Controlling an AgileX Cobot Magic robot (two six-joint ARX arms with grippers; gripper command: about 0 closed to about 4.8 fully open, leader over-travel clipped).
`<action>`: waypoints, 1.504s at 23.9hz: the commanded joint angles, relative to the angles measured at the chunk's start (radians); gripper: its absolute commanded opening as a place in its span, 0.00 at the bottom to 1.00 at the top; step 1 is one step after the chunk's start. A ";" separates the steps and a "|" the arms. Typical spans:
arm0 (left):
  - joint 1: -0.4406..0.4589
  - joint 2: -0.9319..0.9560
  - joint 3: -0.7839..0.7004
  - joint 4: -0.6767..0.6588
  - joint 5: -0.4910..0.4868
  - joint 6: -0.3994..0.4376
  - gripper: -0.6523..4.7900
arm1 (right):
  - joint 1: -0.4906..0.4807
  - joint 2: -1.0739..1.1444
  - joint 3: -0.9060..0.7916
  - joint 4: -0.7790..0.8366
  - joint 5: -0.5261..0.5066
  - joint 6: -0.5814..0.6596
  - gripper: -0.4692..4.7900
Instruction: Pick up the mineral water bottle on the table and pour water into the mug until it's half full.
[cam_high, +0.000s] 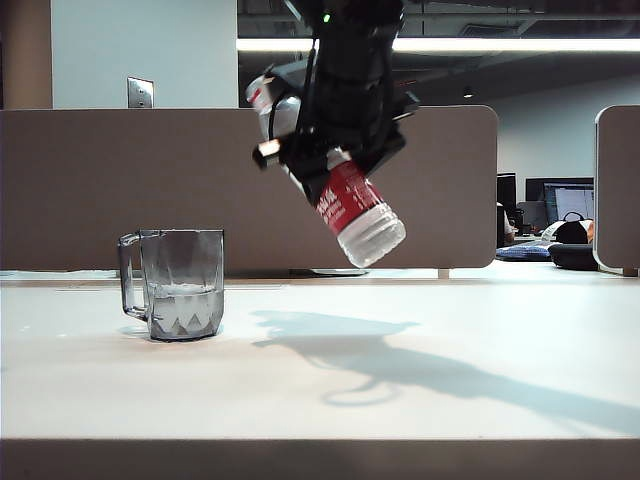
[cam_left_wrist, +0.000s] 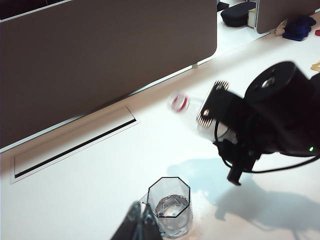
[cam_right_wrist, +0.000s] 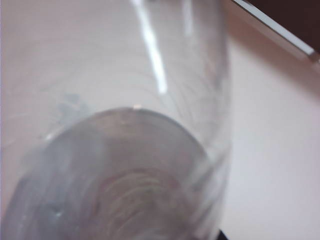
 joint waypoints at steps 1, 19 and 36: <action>0.002 -0.002 0.007 0.008 0.001 -0.003 0.11 | -0.028 -0.056 -0.003 0.013 -0.019 0.151 0.57; 0.002 0.000 0.006 -0.087 0.002 -0.003 0.11 | -0.138 -0.328 -0.845 1.123 -0.111 0.363 0.49; 0.002 0.000 0.006 -0.090 0.001 -0.003 0.11 | -0.205 -0.239 -0.845 1.084 -0.241 0.182 0.58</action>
